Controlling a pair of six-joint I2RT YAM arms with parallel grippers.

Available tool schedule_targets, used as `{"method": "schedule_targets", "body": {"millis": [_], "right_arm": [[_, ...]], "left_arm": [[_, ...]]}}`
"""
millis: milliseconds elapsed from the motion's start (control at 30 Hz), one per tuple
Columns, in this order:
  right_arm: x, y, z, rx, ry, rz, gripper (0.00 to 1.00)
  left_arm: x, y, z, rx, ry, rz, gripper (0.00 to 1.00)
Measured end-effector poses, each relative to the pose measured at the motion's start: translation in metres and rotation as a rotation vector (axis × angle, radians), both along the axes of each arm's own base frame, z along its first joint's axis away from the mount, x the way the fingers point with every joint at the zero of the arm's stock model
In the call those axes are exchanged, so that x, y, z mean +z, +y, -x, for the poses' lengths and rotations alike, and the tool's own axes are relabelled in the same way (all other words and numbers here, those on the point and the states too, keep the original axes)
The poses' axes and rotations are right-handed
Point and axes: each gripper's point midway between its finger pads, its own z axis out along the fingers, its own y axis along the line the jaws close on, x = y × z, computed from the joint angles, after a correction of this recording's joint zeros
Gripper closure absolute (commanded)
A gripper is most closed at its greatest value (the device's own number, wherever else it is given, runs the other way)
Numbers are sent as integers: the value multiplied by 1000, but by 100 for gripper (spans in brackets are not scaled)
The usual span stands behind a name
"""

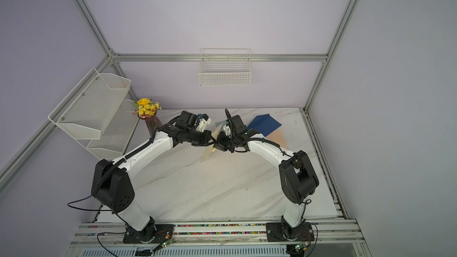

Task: Fold the letter paper in half and place it into the envelope
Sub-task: Place the letter paper in the envelope.

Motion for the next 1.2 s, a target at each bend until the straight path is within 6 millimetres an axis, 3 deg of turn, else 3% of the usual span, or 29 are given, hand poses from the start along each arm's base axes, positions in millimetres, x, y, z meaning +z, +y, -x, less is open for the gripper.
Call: {"method": "schedule_targets", "body": {"millis": [267, 500, 633, 800, 867, 1000, 1200], "right_arm": [[-25, 7, -8, -14, 49, -4, 100], [-29, 11, -10, -8, 60, -17, 98], [-24, 11, -13, -17, 54, -20, 67], [-11, 4, -11, -26, 28, -9, 25], [0, 1, -9, -29, 9, -11, 18], [20, -4, -6, -31, -27, -27, 13], [22, -7, -5, -34, -41, -20, 9]], "left_arm": [[-8, -5, 0, 18, 22, 65, 100], [-11, -2, -1, 46, 32, 84, 100], [-2, 4, -5, 55, 19, 109, 100], [23, 19, -12, 66, -18, 175, 100], [30, 26, -16, 76, -30, 194, 100], [31, 40, -23, 104, -28, 204, 100], [32, 41, -22, 99, -21, 212, 100]]}}
